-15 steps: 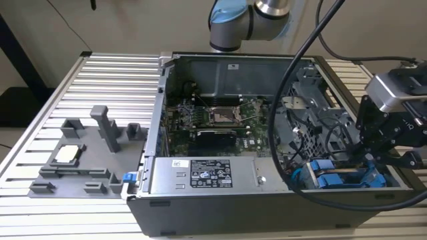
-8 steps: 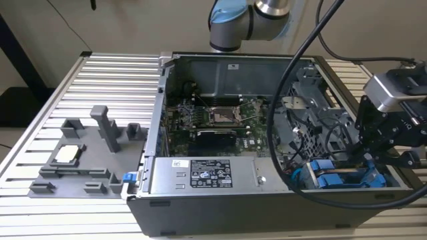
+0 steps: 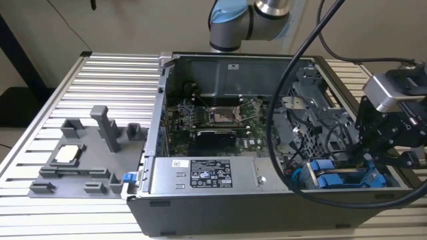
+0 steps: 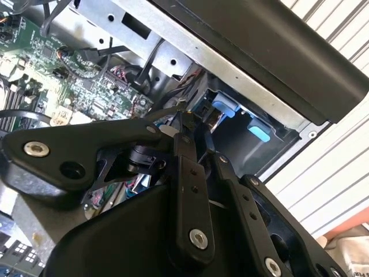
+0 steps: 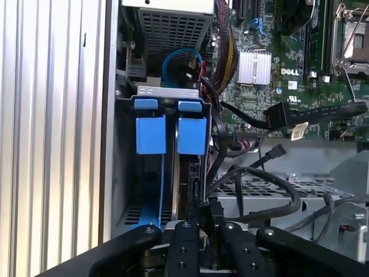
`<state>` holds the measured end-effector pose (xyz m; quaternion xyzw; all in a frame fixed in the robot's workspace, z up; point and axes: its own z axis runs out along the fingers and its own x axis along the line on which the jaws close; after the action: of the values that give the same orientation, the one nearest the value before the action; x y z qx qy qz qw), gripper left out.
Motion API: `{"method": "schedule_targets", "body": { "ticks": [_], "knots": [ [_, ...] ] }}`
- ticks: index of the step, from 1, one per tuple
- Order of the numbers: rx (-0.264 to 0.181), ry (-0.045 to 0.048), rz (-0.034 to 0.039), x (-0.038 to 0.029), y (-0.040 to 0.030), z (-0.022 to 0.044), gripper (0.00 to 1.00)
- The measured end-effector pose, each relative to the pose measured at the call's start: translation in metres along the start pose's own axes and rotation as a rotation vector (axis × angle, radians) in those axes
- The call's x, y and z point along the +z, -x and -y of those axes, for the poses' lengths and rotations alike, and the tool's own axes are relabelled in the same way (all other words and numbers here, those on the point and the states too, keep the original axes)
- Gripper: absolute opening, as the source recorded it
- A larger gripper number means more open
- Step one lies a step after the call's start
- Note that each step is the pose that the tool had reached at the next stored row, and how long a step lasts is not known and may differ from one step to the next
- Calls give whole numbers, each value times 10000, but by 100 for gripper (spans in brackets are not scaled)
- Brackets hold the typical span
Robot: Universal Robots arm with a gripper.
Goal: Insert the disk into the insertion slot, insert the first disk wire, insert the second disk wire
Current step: 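Insert the first disk wire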
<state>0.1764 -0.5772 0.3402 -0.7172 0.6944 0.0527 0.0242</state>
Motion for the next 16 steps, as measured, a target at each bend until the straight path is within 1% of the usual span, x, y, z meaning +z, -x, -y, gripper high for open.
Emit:
{"method": "schedule_targets", "body": {
  "ticks": [10, 14, 16],
  "knots": [
    [221, -23, 9, 9, -5, 0, 19],
    [236, -25, 10, -19, -3, -1, 19],
    [245, -25, 12, -19, -3, -1, 19]
  ]
}}
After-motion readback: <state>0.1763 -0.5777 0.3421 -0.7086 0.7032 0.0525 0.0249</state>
